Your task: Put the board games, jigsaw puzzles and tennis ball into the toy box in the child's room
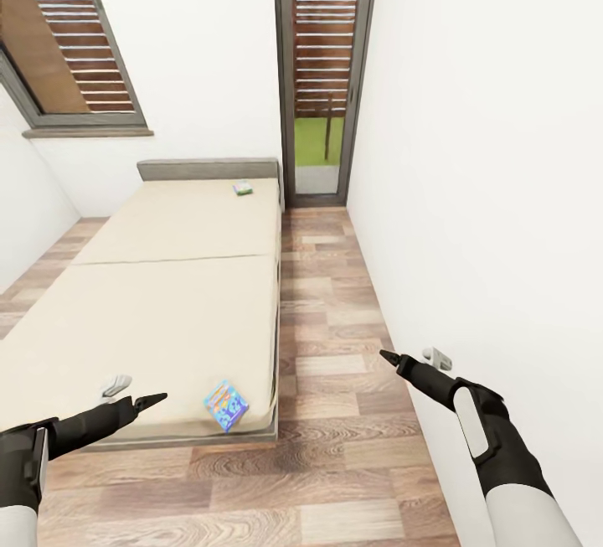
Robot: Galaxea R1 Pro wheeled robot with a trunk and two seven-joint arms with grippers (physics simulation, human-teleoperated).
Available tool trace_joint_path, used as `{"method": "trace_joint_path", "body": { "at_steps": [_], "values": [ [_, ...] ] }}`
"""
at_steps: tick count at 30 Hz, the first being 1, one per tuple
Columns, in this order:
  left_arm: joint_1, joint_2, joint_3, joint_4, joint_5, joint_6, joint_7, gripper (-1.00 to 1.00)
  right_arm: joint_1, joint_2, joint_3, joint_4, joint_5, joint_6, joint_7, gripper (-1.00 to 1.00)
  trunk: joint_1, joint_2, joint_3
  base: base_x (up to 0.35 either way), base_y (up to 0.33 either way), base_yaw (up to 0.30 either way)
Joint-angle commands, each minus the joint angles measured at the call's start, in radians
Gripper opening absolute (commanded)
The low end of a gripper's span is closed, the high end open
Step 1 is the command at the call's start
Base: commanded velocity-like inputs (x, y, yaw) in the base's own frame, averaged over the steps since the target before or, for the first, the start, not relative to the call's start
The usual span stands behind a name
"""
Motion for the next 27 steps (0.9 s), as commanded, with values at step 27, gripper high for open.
{"method": "trace_joint_path", "body": {
  "at_steps": [27],
  "values": [
    [-0.002, -0.016, 0.004, 0.001, -0.012, 0.005, -0.004, 1.00, -0.001, 0.001, -0.001, 0.003, 0.000, -0.008, 0.000, 1.00, 0.001, -0.002, 0.043, 0.000, 0.000, 0.000]
  ]
}}
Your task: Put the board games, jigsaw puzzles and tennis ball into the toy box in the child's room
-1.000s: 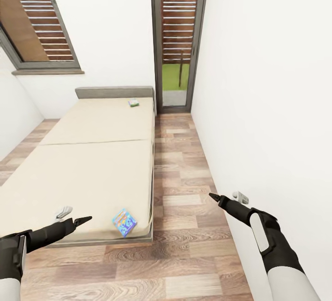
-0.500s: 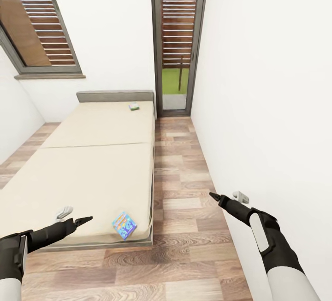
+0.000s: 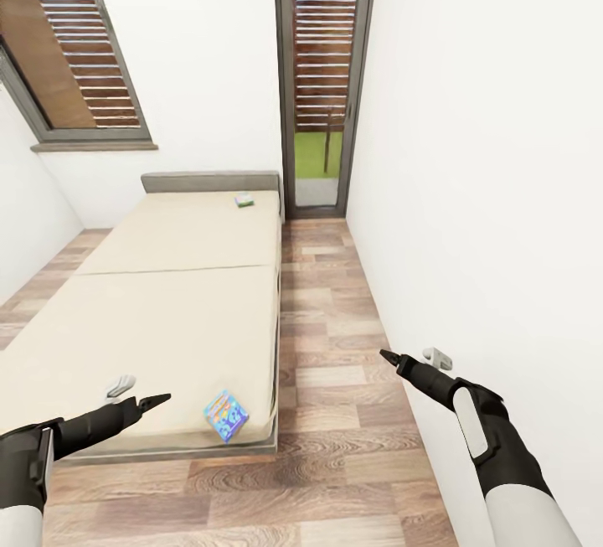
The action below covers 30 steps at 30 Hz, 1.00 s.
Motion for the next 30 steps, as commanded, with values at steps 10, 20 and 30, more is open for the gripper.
{"method": "trace_joint_path", "body": {
  "at_steps": [10, 20, 30],
  "values": [
    [-0.002, -0.007, 0.004, -0.001, -0.010, 0.006, -0.008, 1.00, -0.001, 0.001, -0.001, 0.002, 0.001, -0.006, 0.002, 1.00, 0.001, -0.002, 0.015, 0.000, 0.000, 0.000],
    [-0.002, -0.021, 0.001, -0.001, -0.015, 0.002, -0.006, 1.00, -0.001, 0.001, -0.001, 0.002, 0.001, -0.016, 0.002, 1.00, 0.001, -0.002, 0.031, 0.000, 0.000, 0.000],
    [-0.002, -0.027, 0.001, -0.001, -0.017, 0.000, -0.004, 1.00, -0.001, 0.001, 0.000, 0.002, 0.002, -0.017, 0.002, 1.00, 0.001, -0.002, 0.048, 0.000, 0.000, 0.000]
  ]
}}
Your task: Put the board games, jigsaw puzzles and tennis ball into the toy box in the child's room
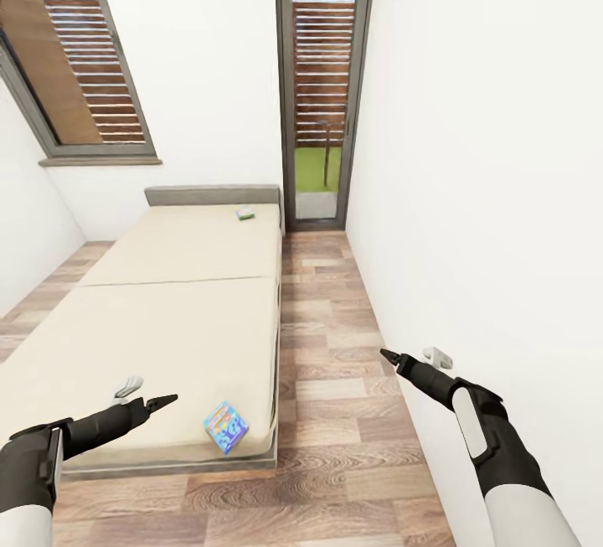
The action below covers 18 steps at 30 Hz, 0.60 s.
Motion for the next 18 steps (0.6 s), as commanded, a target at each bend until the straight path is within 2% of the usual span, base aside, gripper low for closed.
{"method": "trace_joint_path", "body": {
  "at_steps": [1, 18],
  "values": [
    [-0.002, -0.001, 0.004, -0.001, -0.009, 0.008, -0.009, 1.00, -0.001, 0.000, -0.002, -0.001, -0.003, 0.007, 0.003, 1.00, 0.001, -0.002, 0.000, 0.000, 0.000, 0.000],
    [-0.002, -0.001, 0.004, -0.001, -0.009, 0.012, -0.009, 1.00, -0.001, 0.000, -0.002, 0.000, -0.003, 0.007, 0.003, 1.00, 0.001, -0.002, 0.028, 0.000, 0.000, 0.000]
  ]
}}
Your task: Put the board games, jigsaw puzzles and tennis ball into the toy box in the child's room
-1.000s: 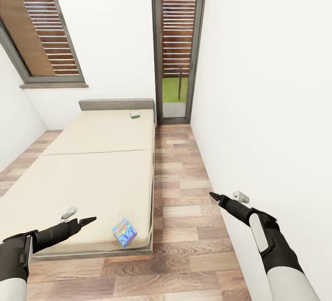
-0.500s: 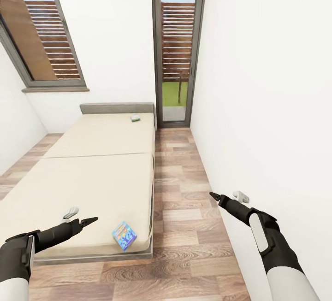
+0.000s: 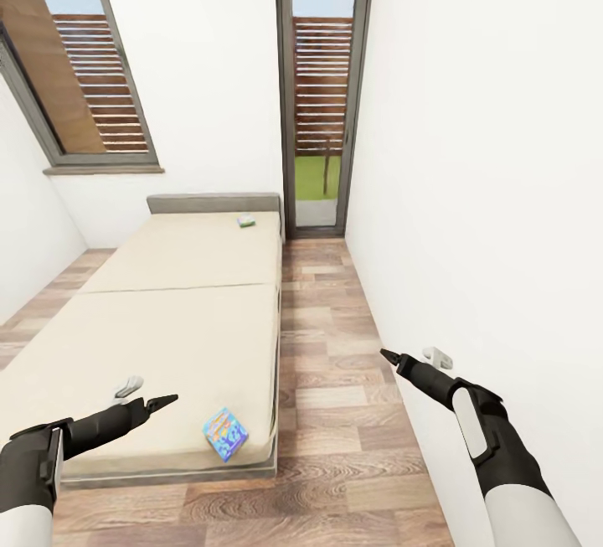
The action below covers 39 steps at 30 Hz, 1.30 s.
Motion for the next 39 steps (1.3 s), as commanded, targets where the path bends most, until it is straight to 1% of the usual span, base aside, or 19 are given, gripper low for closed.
{"method": "trace_joint_path", "body": {
  "at_steps": [1, 39],
  "values": [
    [-0.002, -0.001, 0.004, -0.001, -0.009, 0.008, -0.010, 1.00, -0.001, 0.000, -0.002, -0.001, -0.003, 0.007, 0.002, 1.00, 0.001, -0.002, 0.000, 0.000, 0.000, 0.000],
    [-0.002, -0.001, 0.004, -0.001, -0.008, 0.004, -0.010, 1.00, -0.001, 0.000, -0.002, -0.001, -0.003, 0.007, 0.002, 1.00, 0.001, -0.002, 0.063, 0.000, 0.000, 0.000]
  ]
}}
